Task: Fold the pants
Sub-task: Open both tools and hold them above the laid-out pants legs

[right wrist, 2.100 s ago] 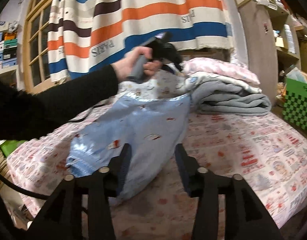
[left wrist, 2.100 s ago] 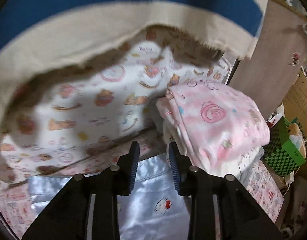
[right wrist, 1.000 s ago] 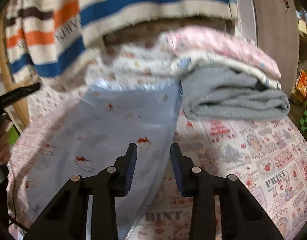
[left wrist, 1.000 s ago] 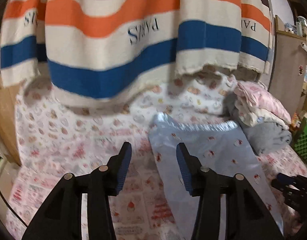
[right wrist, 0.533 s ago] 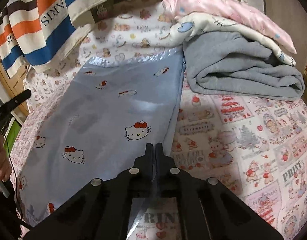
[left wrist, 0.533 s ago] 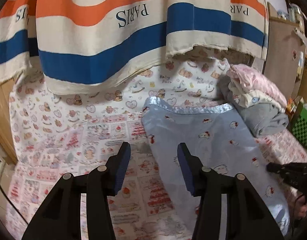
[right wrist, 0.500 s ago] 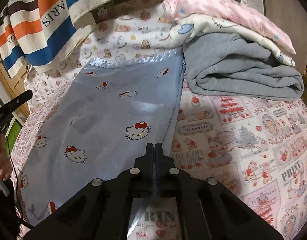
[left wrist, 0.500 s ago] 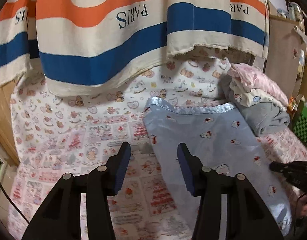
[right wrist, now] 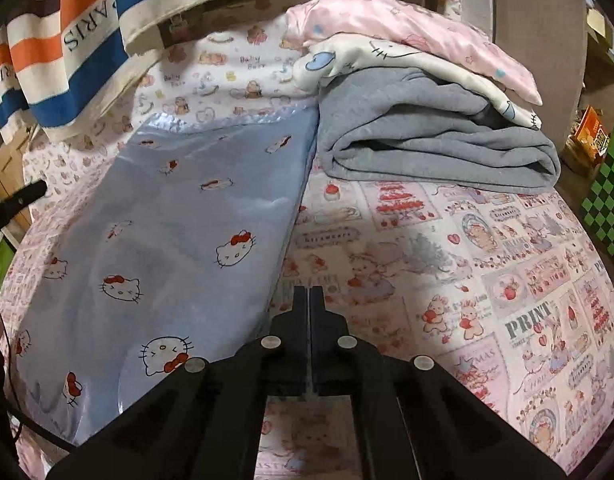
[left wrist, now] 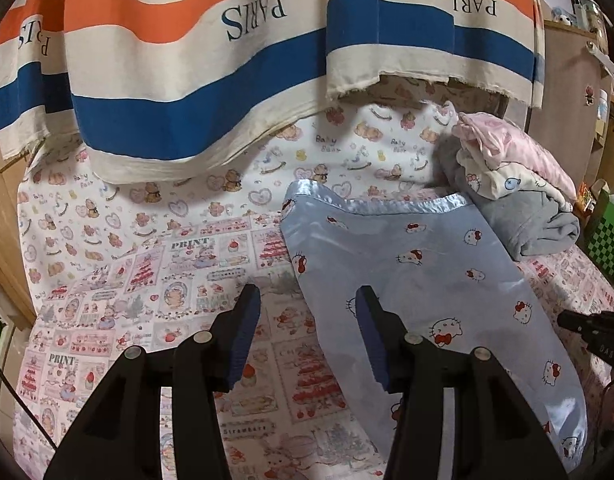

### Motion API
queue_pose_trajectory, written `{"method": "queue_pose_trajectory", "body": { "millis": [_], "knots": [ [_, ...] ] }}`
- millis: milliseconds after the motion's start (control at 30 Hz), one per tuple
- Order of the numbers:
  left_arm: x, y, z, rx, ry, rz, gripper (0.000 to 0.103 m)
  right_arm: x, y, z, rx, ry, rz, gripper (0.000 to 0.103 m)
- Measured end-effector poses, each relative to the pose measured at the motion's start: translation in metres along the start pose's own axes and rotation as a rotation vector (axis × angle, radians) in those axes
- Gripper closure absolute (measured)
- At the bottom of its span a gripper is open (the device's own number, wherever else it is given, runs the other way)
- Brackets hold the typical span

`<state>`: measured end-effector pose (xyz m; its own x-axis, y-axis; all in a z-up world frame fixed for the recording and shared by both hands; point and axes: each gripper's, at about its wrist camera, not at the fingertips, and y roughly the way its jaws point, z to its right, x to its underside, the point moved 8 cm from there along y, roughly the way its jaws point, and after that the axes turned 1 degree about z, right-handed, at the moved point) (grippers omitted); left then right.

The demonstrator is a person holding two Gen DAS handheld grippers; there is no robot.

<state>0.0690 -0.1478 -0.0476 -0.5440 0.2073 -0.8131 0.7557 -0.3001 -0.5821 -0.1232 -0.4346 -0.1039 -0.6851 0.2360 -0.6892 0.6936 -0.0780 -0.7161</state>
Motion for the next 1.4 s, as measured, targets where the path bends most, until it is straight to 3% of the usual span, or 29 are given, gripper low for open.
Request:
{"method": "queue_pose_trajectory", "body": {
  "millis": [133, 200, 233, 367, 533, 567, 600, 700, 800, 933, 1000, 1100, 1300, 1400],
  "knots": [
    [0.0, 0.006, 0.002, 0.011, -0.017, -0.019, 0.054, -0.013, 0.001, -0.009, -0.047, 0.017, 0.018, 0.099],
    [0.001, 0.006, 0.004, 0.017, -0.017, -0.023, 0.054, -0.018, 0.007, -0.01, -0.059, 0.037, 0.018, 0.071],
    [0.001, 0.006, 0.004, 0.014, -0.014, -0.022, 0.054, -0.02, 0.011, -0.01, -0.068, 0.044, 0.021, 0.069],
    [0.003, 0.006, 0.004, -0.004, 0.004, -0.017, 0.052, -0.021, 0.028, -0.017, -0.1, 0.029, -0.025, 0.071],
    [0.004, 0.01, 0.003, 0.013, -0.017, -0.031, 0.052, -0.018, 0.039, -0.016, -0.076, 0.044, -0.053, 0.078],
    [0.004, 0.011, 0.003, 0.016, -0.02, -0.032, 0.052, -0.017, 0.04, -0.015, -0.068, 0.042, -0.057, 0.082],
    [0.004, 0.012, 0.003, 0.017, -0.023, -0.034, 0.051, -0.017, 0.041, -0.014, -0.051, 0.035, -0.059, 0.093],
    [0.005, 0.015, 0.004, 0.024, -0.028, -0.041, 0.048, -0.017, 0.039, -0.013, -0.049, 0.027, -0.058, 0.101],
    [0.007, 0.017, 0.004, 0.021, -0.035, -0.048, 0.046, -0.02, 0.031, -0.015, -0.028, 0.004, -0.03, 0.102],
    [0.008, 0.017, 0.002, 0.027, -0.05, -0.045, 0.044, -0.012, 0.033, 0.001, 0.054, 0.007, -0.074, 0.102],
    [0.009, 0.018, 0.001, 0.024, -0.057, -0.047, 0.043, -0.013, 0.03, 0.007, 0.044, 0.023, -0.076, 0.103],
    [0.01, 0.02, 0.003, 0.033, -0.064, -0.062, 0.043, -0.017, 0.02, 0.004, -0.055, 0.055, -0.042, 0.103],
    [0.015, 0.015, 0.002, 0.005, -0.049, -0.061, 0.043, -0.023, 0.003, -0.011, -0.086, -0.024, 0.056, 0.103],
    [0.022, 0.012, 0.006, 0.0, -0.029, -0.062, 0.043, -0.022, 0.0, -0.024, -0.154, -0.042, 0.067, 0.103]
  ]
}}
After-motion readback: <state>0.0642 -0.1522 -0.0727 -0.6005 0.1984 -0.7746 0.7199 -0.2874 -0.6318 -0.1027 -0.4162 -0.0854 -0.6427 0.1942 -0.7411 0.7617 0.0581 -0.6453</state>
